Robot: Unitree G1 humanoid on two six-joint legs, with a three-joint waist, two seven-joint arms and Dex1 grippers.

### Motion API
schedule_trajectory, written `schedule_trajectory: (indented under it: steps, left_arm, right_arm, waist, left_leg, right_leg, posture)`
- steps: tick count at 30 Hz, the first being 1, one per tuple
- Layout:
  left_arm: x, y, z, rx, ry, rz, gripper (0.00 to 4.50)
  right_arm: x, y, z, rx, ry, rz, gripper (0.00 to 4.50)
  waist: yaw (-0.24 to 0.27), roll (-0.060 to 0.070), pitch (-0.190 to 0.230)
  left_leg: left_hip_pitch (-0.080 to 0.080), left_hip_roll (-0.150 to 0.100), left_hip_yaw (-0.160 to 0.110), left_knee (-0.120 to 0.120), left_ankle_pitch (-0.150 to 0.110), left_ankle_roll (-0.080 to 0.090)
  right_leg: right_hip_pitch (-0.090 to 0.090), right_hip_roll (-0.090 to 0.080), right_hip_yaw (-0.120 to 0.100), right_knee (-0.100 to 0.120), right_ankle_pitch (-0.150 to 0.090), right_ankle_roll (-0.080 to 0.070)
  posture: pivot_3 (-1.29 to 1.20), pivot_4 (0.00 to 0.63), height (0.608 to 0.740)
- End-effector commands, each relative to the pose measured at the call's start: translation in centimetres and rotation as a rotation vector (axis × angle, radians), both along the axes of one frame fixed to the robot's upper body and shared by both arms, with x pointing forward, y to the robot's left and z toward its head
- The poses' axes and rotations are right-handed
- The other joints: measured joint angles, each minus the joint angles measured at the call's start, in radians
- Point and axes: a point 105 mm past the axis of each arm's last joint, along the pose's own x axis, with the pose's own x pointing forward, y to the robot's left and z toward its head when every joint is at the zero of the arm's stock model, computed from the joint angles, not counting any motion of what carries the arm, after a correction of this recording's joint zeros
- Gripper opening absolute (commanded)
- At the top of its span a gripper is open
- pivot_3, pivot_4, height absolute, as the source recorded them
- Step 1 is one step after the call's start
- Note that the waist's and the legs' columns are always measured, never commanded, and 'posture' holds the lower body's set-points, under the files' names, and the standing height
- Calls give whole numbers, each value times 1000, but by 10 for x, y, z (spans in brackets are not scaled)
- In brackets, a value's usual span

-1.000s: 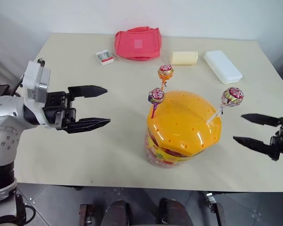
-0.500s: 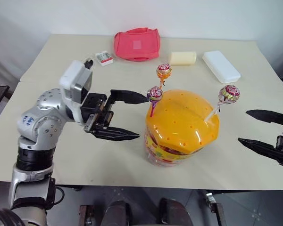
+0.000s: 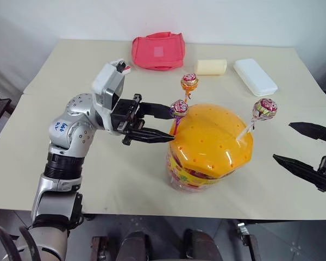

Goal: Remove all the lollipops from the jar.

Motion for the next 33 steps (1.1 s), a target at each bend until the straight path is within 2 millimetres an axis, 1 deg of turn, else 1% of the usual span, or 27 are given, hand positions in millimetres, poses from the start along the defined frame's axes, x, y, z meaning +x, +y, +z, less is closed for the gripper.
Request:
schedule_trajectory:
  steps: [1, 4, 5, 10, 13, 15, 17, 18, 20, 21, 22, 23, 25, 27, 29, 30, 33]
  left_arm:
    - [-3, -1, 11, -23, -59, -17, 1111]
    - [-5, 0, 23, -66, -69, -19, 135]
    - [-6, 1, 25, -72, -71, -18, 30]
    - [-9, 8, 42, -114, -83, 4, 30]
    - [-8, 20, 59, -163, -94, 61, 30]
    - [-6, 26, 67, -184, -97, 107, 30]
    - [2, 35, 74, -190, -106, 201, 30]
    - [9, 39, 76, -179, -99, 272, 30]
    - [34, 54, 75, -132, -24, 508, 30]
    - [43, 60, 74, -116, 9, 594, 30]
    - [50, 65, 68, -68, 42, 662, 30]
    - [61, 74, 56, 12, 105, 768, 30]
    - [87, 98, 28, 158, 249, 1019, 30]
    - [102, 117, 5, 259, 326, 1191, 30]
    - [110, 132, -17, 370, 381, 1314, 30]
    - [114, 144, -31, 446, 418, 1397, 30]
    - [117, 172, -58, 609, 492, 1579, 30]
  right_arm:
    - [-5, 1, 12, -8, -68, -3, 4500]
    - [-6, 1, 15, -7, -78, 8, 4500]
    - [-7, 2, 16, -6, -81, 17, 4500]
    - [-11, 4, 20, 7, -93, 74, 4500]
    - [-10, 3, 22, 3, -86, 76, 4500]
    - [-8, 1, 21, 1, -83, 70, 4500]
    - [-7, 1, 21, 1, -77, 64, 4500]
    - [-6, 1, 20, -2, -71, 60, 4500]
    - [-4, 1, 19, -4, -63, 54, 4500]
    - [-4, 0, 19, -5, -61, 53, 4500]
    - [-4, 0, 19, -7, -58, 51, 4500]
    - [-3, -1, 19, -9, -55, 51, 4500]
    - [-1, -1, 19, -16, -49, 49, 4500]
    - [1, -2, 20, -19, -47, 50, 4500]
    - [3, -2, 20, -21, -45, 51, 4500]
    - [4, -1, 20, -22, -43, 53, 4500]
    - [5, -1, 19, -23, -40, 56, 4500]
  waist:
    - [0, 0, 0]
    - [0, 0, 0]
    - [0, 0, 0]
    - [-2, 0, 0]
    - [-1, 0, 0]
    - [-2, 0, 0]
    - [-2, 0, 0]
    - [-2, 0, 0]
    - [-3, 0, 0]
    - [-3, 0, 0]
    - [-3, 0, 0]
    - [-2, 0, 0]
    - [-2, 0, 0]
    - [0, 0, 0]
    - [0, 0, 0]
    - [0, 0, 0]
    - [-1, -1, 1]
  left_leg:
    - [0, 0, 0, 0, 0, 0]
    - [0, 0, 0, 0, 0, 0]
    - [0, 0, -1, 0, 0, 0]
    - [0, 0, -1, 0, 0, 0]
    - [0, 0, -1, 1, 0, 0]
    - [0, 0, -2, 1, 0, 0]
    - [0, 0, -4, 1, 0, 0]
    - [0, 0, -5, 1, 0, 0]
    - [0, 0, -7, 1, 0, 0]
    - [0, 0, -8, 1, 0, 0]
    - [0, 0, -10, 1, 0, 0]
    - [0, 0, -10, 1, 0, 0]
    - [0, -1, -10, 1, 0, 0]
    - [0, -1, -10, 1, 0, 0]
    - [0, -1, -9, 1, 0, 0]
    - [0, -1, -9, 1, 0, 0]
    - [0, -2, -4, 0, 0, 0]
  right_leg:
    - [0, 0, 0, 0, 0, 0]
    - [0, 0, 0, 0, 0, 0]
    - [0, 0, 0, 0, 0, 0]
    - [0, 0, 0, 1, 0, 0]
    - [0, 0, 0, 1, 0, 0]
    - [0, 0, 0, 1, 0, 0]
    - [0, 0, 0, 1, 0, 0]
    - [0, 0, -1, 1, 0, 0]
    - [0, 0, 0, 1, 0, 0]
    - [0, 0, 0, 2, 0, 0]
    - [0, 0, 0, 2, 0, 0]
    - [0, 0, 0, 2, 0, 0]
    - [0, -1, -1, 2, 0, 0]
    - [0, -1, 0, 2, 0, 0]
    - [0, -1, -1, 2, 0, 0]
    - [0, -1, -1, 2, 0, 0]
    - [0, -1, -2, 2, 0, 0]
  posture:
    - [0, 150, 740]
    - [0, 150, 740]
    - [0, 150, 740]
    - [0, 150, 740]
    - [0, 150, 740]
    - [0, 150, 740]
    - [0, 150, 740]
    - [0, 150, 740]
    - [0, 150, 740]
    - [0, 150, 740]
    - [0, 150, 740]
    - [0, 150, 740]
    - [0, 150, 740]
    - [0, 150, 740]
    - [0, 150, 740]
    - [0, 150, 740]
    - [0, 150, 740]
